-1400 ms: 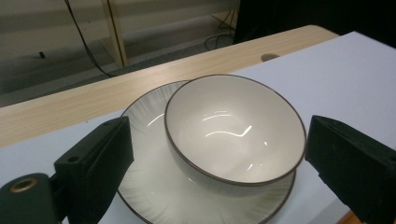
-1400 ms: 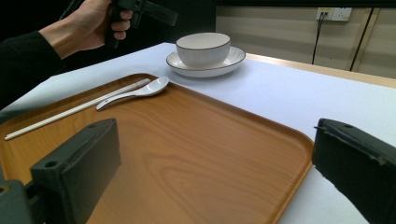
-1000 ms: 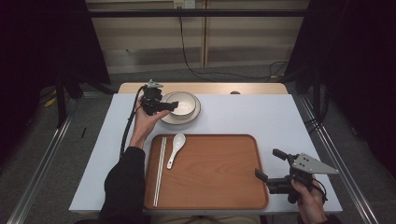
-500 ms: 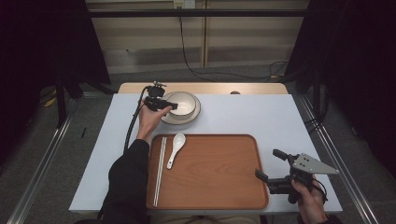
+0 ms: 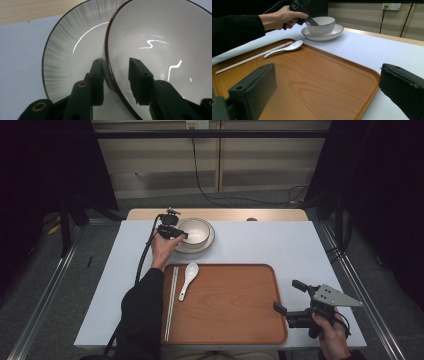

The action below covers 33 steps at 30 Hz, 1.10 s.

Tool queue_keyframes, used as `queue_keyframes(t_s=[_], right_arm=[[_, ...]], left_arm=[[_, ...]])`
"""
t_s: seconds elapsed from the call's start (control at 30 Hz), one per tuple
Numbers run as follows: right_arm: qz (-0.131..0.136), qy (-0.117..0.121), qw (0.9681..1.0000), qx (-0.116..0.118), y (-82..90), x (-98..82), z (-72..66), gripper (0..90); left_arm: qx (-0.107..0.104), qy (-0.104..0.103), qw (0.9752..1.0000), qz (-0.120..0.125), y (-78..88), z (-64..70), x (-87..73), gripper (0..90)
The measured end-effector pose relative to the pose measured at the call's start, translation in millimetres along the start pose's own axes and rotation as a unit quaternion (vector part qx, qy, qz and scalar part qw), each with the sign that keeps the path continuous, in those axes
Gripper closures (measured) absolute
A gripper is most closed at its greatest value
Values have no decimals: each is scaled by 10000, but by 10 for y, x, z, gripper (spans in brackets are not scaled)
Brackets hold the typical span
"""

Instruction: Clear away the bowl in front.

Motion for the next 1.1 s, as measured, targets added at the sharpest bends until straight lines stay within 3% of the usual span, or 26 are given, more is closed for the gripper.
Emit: queue_keyframes(t_s=[0.2,0.3,0.4,0.6,0.67,0.73,0.77,0.83,0.93,1.1], right_arm=[[-2,7,10000,11,4,-1,4,10],[-3,14,10000,5,5,-1,3,10],[-8,18,10000,-5,6,-2,5,10],[-9,-4,10000,-3,10,-4,3,10],[-12,-5,10000,-7,11,-6,4,10],[-14,-22,10000,-15,13,-5,4,10],[-24,-9,10000,-8,15,-6,4,10],[-9,-9,10000,-11,13,-5,2,10],[-13,-12,10000,-12,15,-6,3,10],[-5,-6,10000,-22,20,-3,-1,10]], left_arm=[[61,31,9999,-116,-3,-43,1,743],[-66,214,9997,-112,-15,-83,1,755],[-78,247,9996,-132,-9,-108,-4,764],[-295,631,9975,-128,-3,-147,5,809],[-329,566,9977,-157,10,-172,5,820],[-334,716,9968,-108,12,-177,5,822],[-324,653,9972,-168,26,-192,-3,825],[-330,748,9966,-82,44,-202,-9,829],[-271,713,9971,-58,73,-207,-12,830],[-409,729,9965,-26,92,-185,-18,826]])
Point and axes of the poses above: each handheld gripper's, and its own axes: y roughly backward along the jaws, x roughly out of its top, z roughly to its right, the point moved 4 cm from there along -y, roughly forward along the jaws, and after that the axes turned 10 degrees about x, right-handed, at the moved point
